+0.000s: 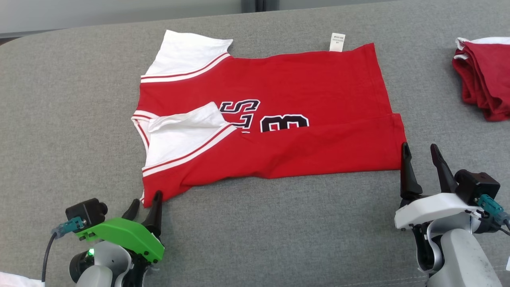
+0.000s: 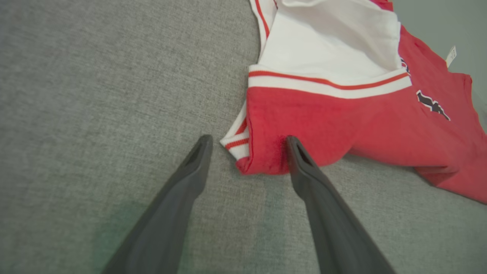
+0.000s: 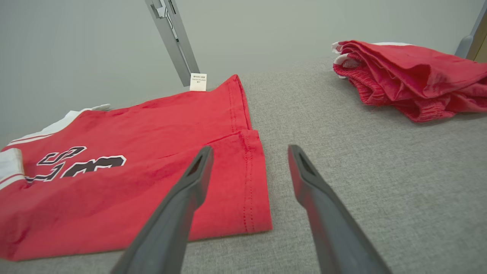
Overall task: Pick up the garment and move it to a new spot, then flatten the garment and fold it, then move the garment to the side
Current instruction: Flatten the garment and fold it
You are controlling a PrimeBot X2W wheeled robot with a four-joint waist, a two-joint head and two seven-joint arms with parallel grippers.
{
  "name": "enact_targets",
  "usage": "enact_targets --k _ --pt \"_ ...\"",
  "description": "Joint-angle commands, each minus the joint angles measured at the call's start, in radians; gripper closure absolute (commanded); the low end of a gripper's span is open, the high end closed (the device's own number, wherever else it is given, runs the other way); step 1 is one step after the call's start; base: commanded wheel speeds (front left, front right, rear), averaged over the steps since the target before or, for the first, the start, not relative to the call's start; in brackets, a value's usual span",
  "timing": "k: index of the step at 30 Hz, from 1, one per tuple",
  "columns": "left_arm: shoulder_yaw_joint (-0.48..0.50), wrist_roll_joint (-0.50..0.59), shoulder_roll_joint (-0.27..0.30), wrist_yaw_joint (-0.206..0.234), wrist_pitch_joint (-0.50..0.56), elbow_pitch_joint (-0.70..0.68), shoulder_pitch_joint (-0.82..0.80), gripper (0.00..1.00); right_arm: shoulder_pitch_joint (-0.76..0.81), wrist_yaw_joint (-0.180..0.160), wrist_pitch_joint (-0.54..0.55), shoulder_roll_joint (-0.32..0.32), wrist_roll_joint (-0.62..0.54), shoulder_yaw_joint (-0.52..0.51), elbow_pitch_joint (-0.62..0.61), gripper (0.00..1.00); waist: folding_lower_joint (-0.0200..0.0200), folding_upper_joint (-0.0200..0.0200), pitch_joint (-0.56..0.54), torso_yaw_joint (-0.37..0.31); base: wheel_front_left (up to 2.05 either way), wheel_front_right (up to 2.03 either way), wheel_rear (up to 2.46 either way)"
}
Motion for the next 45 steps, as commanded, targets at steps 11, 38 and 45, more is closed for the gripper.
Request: enact_targets --k 11,38,45 --pt "-0.011 -0.007 -0.001 0.000 0.001 -0.042 0.004 1.00 -0.037 -0.001 0.041 -0.002 -0.041 -0.021 0.117 0.00 0.0000 -0.0001 0.000 0.010 0.00 0.00 0.00" --pt "-0.001 0.018 0.072 0.009 -0.042 -0.273 0.133 1.00 0.001 -0.002 0.195 -0.005 0.007 -0.048 0.075 1.00 0.0000 -0.0001 -0.050 0.027 0.00 0.00 0.00" --pt "-0.002 -0.002 0.065 0.051 -0.020 -0.386 0.286 1.00 0.161 -0.002 0.287 -0.004 0.029 -0.059 -0.104 1.00 0.0000 -0.0001 -0.052 0.017 0.00 0.00 0.00"
